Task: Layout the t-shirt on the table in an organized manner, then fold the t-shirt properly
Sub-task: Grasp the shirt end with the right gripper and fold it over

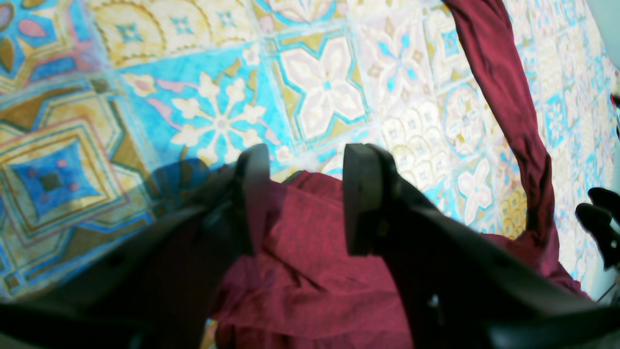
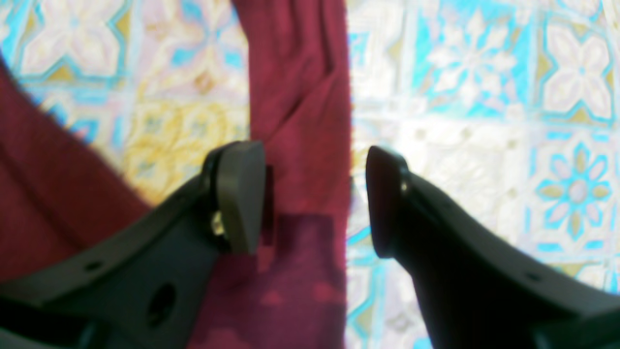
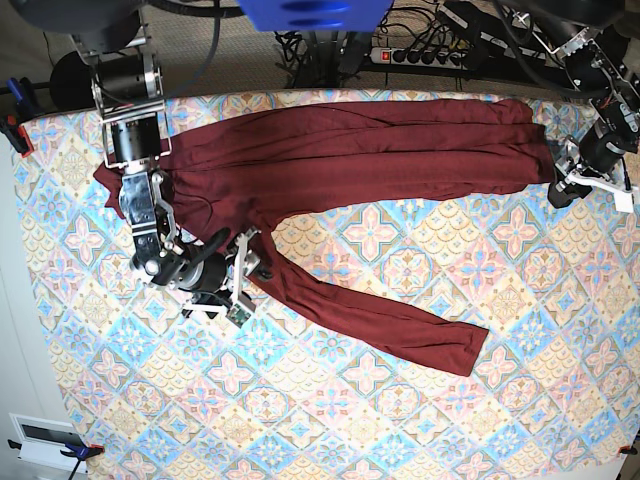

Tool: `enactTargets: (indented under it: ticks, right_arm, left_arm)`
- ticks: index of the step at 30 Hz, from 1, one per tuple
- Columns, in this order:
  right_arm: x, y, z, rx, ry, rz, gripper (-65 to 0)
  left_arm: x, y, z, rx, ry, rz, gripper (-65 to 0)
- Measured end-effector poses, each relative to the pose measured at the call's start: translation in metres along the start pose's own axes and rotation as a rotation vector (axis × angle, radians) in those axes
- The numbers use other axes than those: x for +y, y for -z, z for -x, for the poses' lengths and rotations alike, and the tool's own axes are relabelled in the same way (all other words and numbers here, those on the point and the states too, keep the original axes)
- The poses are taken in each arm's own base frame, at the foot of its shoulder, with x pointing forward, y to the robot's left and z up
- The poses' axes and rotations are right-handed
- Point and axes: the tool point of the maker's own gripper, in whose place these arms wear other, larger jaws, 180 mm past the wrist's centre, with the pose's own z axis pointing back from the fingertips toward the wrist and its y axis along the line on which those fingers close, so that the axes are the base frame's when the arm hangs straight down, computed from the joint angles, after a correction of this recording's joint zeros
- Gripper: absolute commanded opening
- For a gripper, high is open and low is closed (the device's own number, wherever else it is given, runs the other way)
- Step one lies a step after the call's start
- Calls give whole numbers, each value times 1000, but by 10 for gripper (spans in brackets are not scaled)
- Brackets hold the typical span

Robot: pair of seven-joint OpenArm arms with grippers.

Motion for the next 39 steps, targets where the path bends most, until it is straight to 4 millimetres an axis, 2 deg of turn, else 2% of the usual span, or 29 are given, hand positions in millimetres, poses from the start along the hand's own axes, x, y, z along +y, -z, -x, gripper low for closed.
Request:
enactTargets:
  ticks: [5, 9, 14, 16, 18, 24, 25, 31, 35, 37, 39]
  right_arm:
    - [-4, 13, 40, 80, 81, -16, -327]
    - [-18, 20, 28, 18, 133, -16, -327]
    - [-19, 26, 45, 16, 202, -30, -334]
    - [-21, 27, 47, 29, 207, -29, -368]
    - [-22, 27, 47, 27, 211, -27, -429]
    - [-20, 27, 48, 31, 209, -26, -650]
    - [-20, 25, 47, 35, 198, -22, -650]
    - [18, 15, 49, 48, 99, -52, -650]
    - [31, -4, 21, -9, 5, -23, -650]
    - [44, -15, 7, -49, -45, -28, -650]
    - [60, -25, 3, -61, -83, -27, -650]
  left_arm:
    - [0, 0, 0, 0, 0, 0, -405]
    - [-1, 1, 1, -1, -6, 3, -405]
    - [-3, 4, 7, 4, -21, 11, -405]
    - [-2, 3, 6, 2, -19, 10, -405]
    - [-2, 3, 6, 2, -18, 7, -405]
    - [-3, 3, 6, 0, -18, 9, -405]
    - [-3, 3, 6, 0, -18, 8, -406]
    - [-2, 4, 5, -2, -18, 8, -406]
    - [-3, 4, 5, -4, -18, 10, -407]
    - [-2, 3, 4, -4, -16, 8, -407]
    - [-2, 3, 5, -3, -17, 7, -407]
